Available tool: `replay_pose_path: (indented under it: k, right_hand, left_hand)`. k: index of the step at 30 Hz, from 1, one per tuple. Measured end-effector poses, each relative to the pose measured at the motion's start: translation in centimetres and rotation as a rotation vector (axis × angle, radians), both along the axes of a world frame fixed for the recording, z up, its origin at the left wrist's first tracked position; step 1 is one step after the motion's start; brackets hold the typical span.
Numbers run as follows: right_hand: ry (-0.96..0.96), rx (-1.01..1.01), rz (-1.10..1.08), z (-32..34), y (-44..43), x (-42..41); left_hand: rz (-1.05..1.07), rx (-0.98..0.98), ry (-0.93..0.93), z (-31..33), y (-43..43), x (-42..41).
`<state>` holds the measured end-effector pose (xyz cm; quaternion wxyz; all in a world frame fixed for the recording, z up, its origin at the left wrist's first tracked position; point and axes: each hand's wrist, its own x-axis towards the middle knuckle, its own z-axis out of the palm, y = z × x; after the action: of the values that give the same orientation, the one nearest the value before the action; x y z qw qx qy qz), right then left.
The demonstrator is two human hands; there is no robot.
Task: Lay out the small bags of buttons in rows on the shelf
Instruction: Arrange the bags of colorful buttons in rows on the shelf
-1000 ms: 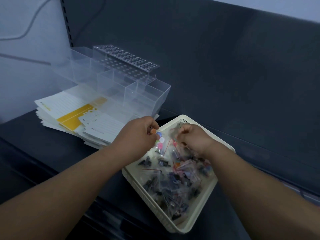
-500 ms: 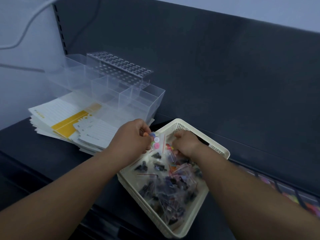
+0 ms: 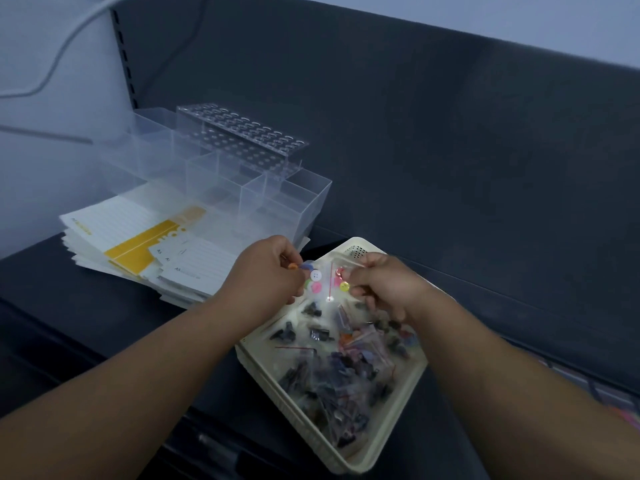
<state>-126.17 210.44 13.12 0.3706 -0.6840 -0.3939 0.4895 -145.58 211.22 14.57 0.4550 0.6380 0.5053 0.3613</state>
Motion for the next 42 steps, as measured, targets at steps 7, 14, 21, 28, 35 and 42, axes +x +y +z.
replay_pose_path:
  k: [7,14,21,28,35,42]
  right_hand:
    - [0.197,0.100,-0.013,4.1,-4.4,0.6]
    - [0.379,0.136,-0.035,6.2,-9.7,2.4]
    - [0.423,0.172,-0.151,6.5,-17.6,6.5]
    - [0.341,0.183,-0.183,4.6,-25.8,11.3]
    - [0.316,0.199,-0.241,3.2,-32.2,15.1]
    - [0.315,0.161,-0.273,1.9,-36.6,18.6]
  left_hand:
    - [0.076,-0.213,-0.218,1.8,-1.1,0.8]
    - [0.001,-0.335,-0.356,3.6,-5.3,4.6]
    - [-0.098,-0.422,-0.358,3.5,-11.6,11.1]
    - [-0.175,-0.417,-0.313,2.9,-19.5,17.5]
    - [-0.245,-0.502,-0.313,1.6,-25.8,21.8]
    - [-0.350,-0.454,-0.183,0.7,-29.6,24.7]
